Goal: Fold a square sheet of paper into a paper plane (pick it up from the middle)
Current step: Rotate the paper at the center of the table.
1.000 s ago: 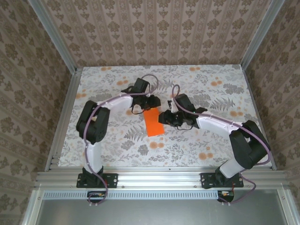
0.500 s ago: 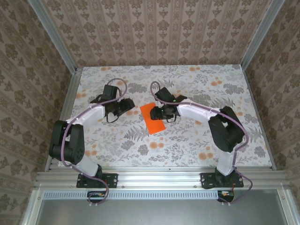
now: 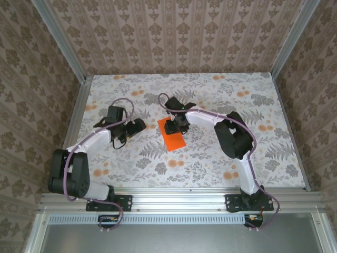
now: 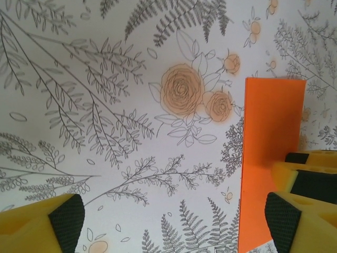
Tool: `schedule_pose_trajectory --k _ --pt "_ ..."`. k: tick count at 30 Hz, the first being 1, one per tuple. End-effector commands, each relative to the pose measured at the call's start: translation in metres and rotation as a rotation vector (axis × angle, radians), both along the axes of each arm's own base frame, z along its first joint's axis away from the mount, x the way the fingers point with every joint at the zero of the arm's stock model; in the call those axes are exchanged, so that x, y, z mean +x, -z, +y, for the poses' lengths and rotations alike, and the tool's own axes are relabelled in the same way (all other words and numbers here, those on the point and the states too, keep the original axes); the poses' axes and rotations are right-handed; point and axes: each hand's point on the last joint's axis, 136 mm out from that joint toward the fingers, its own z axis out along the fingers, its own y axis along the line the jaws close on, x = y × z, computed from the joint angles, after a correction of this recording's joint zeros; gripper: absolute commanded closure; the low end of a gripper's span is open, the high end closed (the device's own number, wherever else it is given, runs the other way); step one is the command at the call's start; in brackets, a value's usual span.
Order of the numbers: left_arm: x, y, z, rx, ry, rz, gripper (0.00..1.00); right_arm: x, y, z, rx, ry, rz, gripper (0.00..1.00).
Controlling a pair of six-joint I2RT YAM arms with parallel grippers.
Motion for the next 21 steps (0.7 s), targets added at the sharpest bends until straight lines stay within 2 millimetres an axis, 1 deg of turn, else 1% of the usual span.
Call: schedule_pose_trajectory --k 1,3,5,8,9,12,14,15,16,18,19,21 --pt "-0.006 -0.004 -0.010 -0.062 0.039 -0.016 0.01 -0.013 0.010 -0.007 -0.012 0.120 0.078 0.50" --pt "-0.011 -0.002 -0.015 -0.087 0.051 -0.007 0.00 -0.021 0.015 -0.018 -0.021 0.258 0.118 0.49" --pt "-0.017 0.001 -0.021 -0.109 0.066 0.004 0.00 -0.032 0.019 -0.020 0.021 0.366 0.164 0.48" --pt "-0.029 0.005 -0.035 -0.133 0.096 0.030 0.00 -0.048 0.020 -0.020 0.063 0.517 0.211 0.47" --pt "-0.033 0.007 -0.040 -0.142 0.104 0.043 0.00 -0.047 0.016 -0.013 0.117 0.548 0.200 0.47" --pt "-0.046 0.012 -0.054 -0.166 0.121 0.073 0.00 -0.052 0.006 -0.004 0.187 0.625 0.223 0.47" --pt "-0.053 0.014 -0.061 -0.175 0.128 0.084 0.00 -0.046 -0.008 0.003 0.240 0.627 0.211 0.47" --pt "-0.055 0.015 -0.062 -0.176 0.128 0.088 0.01 -0.040 -0.020 0.006 0.261 0.603 0.179 0.48" --pt "-0.057 0.016 -0.062 -0.173 0.126 0.092 0.01 -0.034 -0.033 0.006 0.260 0.583 0.139 0.48" --pt "-0.059 0.017 -0.061 -0.166 0.117 0.094 0.01 -0.026 -0.051 0.002 0.228 0.525 0.066 0.47" --pt "-0.059 0.015 -0.060 -0.164 0.115 0.090 0.01 -0.023 -0.057 -0.001 0.198 0.501 0.040 0.48" --pt "-0.059 0.016 -0.059 -0.156 0.109 0.093 0.01 -0.019 -0.061 -0.004 0.158 0.433 -0.001 0.48"
